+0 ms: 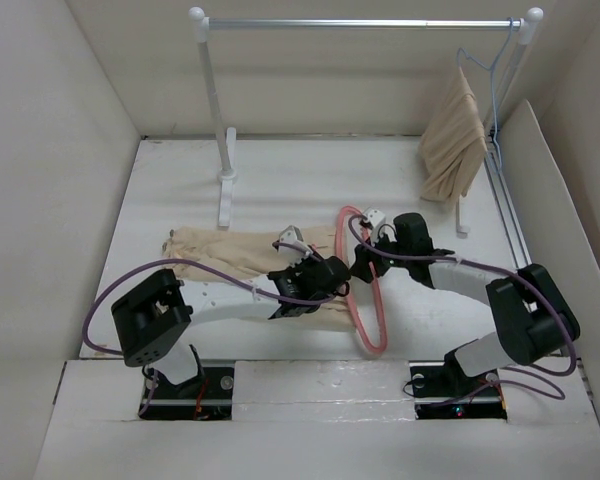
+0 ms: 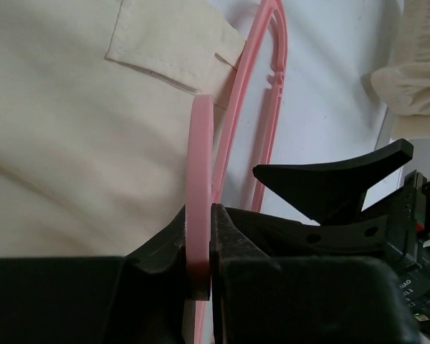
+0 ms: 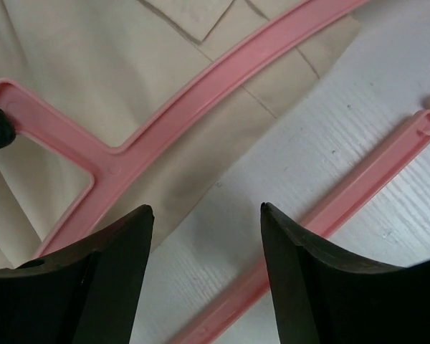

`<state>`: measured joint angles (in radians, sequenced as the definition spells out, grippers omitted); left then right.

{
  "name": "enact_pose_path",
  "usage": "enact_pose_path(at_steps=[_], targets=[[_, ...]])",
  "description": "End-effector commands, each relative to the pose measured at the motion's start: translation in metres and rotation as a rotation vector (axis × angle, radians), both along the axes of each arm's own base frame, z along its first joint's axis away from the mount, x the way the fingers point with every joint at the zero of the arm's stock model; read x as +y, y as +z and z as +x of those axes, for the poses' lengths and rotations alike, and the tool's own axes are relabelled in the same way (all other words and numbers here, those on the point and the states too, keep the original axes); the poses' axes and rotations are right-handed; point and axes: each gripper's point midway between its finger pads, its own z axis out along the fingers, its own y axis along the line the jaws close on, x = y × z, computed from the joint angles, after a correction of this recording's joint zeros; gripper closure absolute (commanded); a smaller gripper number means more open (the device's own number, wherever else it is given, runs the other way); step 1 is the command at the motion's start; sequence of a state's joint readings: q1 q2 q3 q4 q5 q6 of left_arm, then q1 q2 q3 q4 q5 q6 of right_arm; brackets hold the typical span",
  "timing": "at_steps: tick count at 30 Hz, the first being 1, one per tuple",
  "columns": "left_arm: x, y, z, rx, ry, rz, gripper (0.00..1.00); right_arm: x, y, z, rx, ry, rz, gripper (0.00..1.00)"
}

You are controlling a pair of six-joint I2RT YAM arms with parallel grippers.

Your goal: Place the trousers on the hanger

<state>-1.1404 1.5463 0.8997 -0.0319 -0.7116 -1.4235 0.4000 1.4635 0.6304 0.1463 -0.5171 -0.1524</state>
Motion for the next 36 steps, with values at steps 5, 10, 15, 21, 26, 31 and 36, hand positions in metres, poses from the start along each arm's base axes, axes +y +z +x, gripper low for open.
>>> enact_pose_path(at_steps=[5, 10, 15, 21, 26, 31, 36], targets=[[0.036, -0.018, -0.010, 0.027, 0.092, 0.101, 1.00, 0.004, -0.010, -0.014, 0.018, 0.013, 0.061, 0.30], [0.041, -0.018, -0.012, 0.031, 0.085, 0.115, 1.00, 0.019, -0.023, -0.024, 0.086, 0.034, 0.124, 0.32], [0.041, -0.020, -0.013, 0.031, 0.067, 0.141, 1.00, 0.041, -0.026, -0.034, 0.154, 0.065, 0.213, 0.32], [0.047, -0.023, -0.014, 0.027, 0.056, 0.175, 1.00, 0.052, -0.027, -0.039, 0.192, 0.058, 0.264, 0.73], [0.056, -0.028, -0.018, 0.028, 0.041, 0.221, 1.00, 0.040, -0.014, -0.033, 0.162, 0.028, 0.301, 1.00], [0.077, -0.032, -0.022, 0.029, 0.022, 0.286, 1.00, 0.008, 0.025, -0.011, 0.042, -0.029, 0.251, 1.00], [0.102, -0.046, -0.034, 0.051, -0.016, 0.385, 1.00, -0.035, 0.040, 0.013, -0.014, -0.096, 0.144, 1.00]])
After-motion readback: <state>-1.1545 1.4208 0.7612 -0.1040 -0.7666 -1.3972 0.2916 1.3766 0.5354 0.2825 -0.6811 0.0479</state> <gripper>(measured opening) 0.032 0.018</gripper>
